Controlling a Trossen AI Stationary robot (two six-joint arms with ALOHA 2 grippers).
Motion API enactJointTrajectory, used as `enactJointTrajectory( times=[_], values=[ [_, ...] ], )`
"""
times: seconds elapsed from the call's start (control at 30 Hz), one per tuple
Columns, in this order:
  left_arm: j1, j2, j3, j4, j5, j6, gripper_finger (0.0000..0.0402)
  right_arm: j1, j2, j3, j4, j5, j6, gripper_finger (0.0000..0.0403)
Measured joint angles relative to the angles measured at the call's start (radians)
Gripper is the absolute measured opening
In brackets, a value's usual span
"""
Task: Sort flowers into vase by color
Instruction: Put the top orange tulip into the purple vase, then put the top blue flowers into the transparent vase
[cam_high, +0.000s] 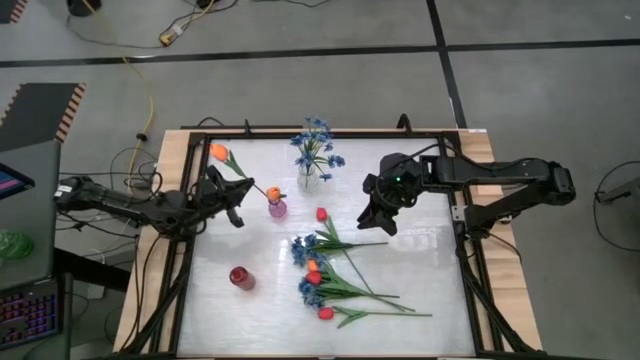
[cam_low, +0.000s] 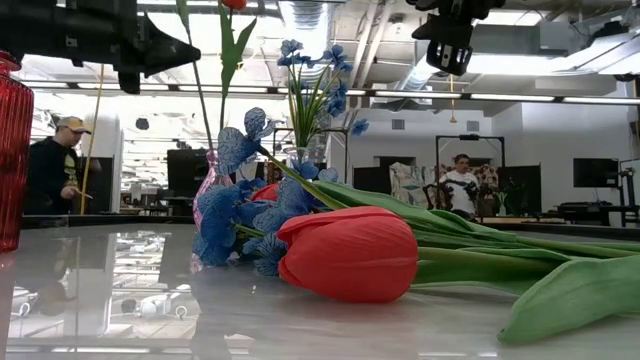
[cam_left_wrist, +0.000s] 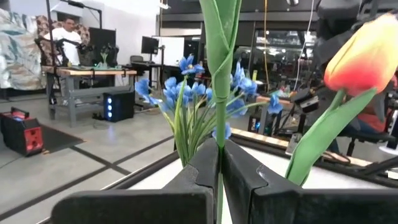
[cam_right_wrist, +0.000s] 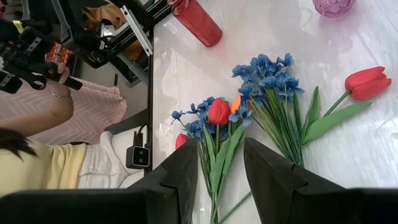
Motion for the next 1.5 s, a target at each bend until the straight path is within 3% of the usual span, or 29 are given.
enactJointTrajectory(
  times=[0.3, 0.83, 1.27, 1.5],
  values=[
    [0.000, 0.028, 0.000, -0.002, -0.008, -0.025, 0.0011, 0.000, 0.000, 0.000, 0.000, 0.000, 0.000, 0.0156],
    [-0.002, 0.011, 0.000, -0.036, -0.011, 0.007, 0.0134, 0.000, 0.000, 0.000, 0.000, 0.000, 0.000, 0.0156],
    [-0.002, -0.087, 0.000, -0.231, -0.043, 0.007, 0.0202, 0.000, 0.000, 0.000, 0.000, 0.000, 0.001, 0.0156],
    [-0.009, -0.193, 0.001, -0.405, -0.014, -0.052, 0.0210, 0.001, 0.000, 0.000, 0.000, 0.015, 0.000, 0.0156]
  ],
)
